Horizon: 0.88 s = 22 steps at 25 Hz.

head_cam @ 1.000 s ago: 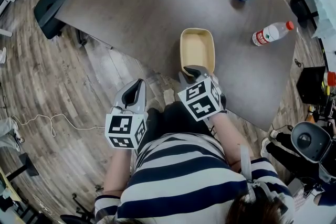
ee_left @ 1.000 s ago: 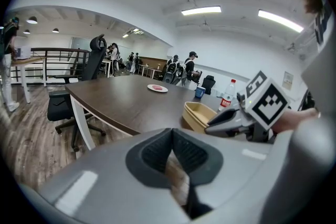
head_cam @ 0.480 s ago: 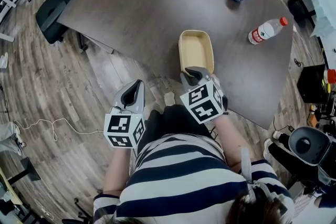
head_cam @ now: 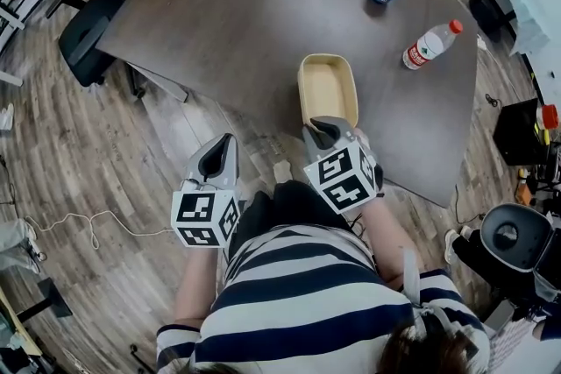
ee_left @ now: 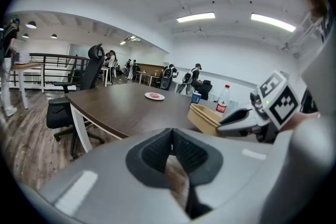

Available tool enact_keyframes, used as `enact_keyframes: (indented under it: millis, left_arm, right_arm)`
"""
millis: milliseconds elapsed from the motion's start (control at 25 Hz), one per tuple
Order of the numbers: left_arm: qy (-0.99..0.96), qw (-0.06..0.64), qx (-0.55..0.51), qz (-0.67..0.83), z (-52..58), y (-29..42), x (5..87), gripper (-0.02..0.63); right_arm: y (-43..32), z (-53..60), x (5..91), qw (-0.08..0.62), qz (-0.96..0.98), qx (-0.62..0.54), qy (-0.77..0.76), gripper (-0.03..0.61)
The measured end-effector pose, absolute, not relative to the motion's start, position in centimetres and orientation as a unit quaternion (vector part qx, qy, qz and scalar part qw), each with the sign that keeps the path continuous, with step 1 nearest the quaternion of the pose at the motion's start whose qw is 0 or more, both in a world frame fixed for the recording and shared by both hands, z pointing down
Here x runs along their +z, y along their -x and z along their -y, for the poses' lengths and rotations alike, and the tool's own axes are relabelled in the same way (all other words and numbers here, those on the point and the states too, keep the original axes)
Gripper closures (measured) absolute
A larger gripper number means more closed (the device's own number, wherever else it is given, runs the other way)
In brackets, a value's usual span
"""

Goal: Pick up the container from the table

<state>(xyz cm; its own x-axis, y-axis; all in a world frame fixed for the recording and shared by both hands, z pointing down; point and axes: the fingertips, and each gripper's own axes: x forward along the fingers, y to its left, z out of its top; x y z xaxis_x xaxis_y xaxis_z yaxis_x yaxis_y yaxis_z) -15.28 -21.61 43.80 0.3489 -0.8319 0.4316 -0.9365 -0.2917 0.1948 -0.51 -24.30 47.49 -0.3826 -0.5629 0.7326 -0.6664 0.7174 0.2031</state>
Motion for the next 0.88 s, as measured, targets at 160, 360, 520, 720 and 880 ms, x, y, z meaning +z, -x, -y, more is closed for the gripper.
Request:
enact_keyframes:
  millis: [160, 360, 520, 720, 880]
  left_arm:
    - [-0.796, 0.204, 0.12, 0.558, 21.2, 15.4, 43.2, 0.614]
    - [-0.798, 0.197, 0.115, 0.558, 20.8, 15.3, 42.5, 0.614]
    - [-0.797, 0.19, 0.112, 0.563, 20.7, 15.7, 41.8, 0.614]
    - [-0.796, 0.18, 0.111, 0.567, 20.4, 16.1, 41.2, 0.614]
    - [-0.794, 0.181, 0.113, 0.569, 19.9, 16.5, 41.4, 0.614]
  right_arm:
    - [0.1, 23.3, 46.5, 0.406, 0.83, 0.061, -0.378, 0.543]
    - [-0.6, 22.1, 45.5, 0.398, 0.829, 0.059, -0.387, 0.543]
    - [-1.1, 21.3, 44.9, 0.39, 0.831, 0.062, -0.392, 0.543]
    - [-1.7, 20.4, 44.5, 0.375, 0.833, 0.075, -0.399, 0.543]
    - [-2.1, 19.6, 44.4, 0.373, 0.831, 0.081, -0.404, 0.543]
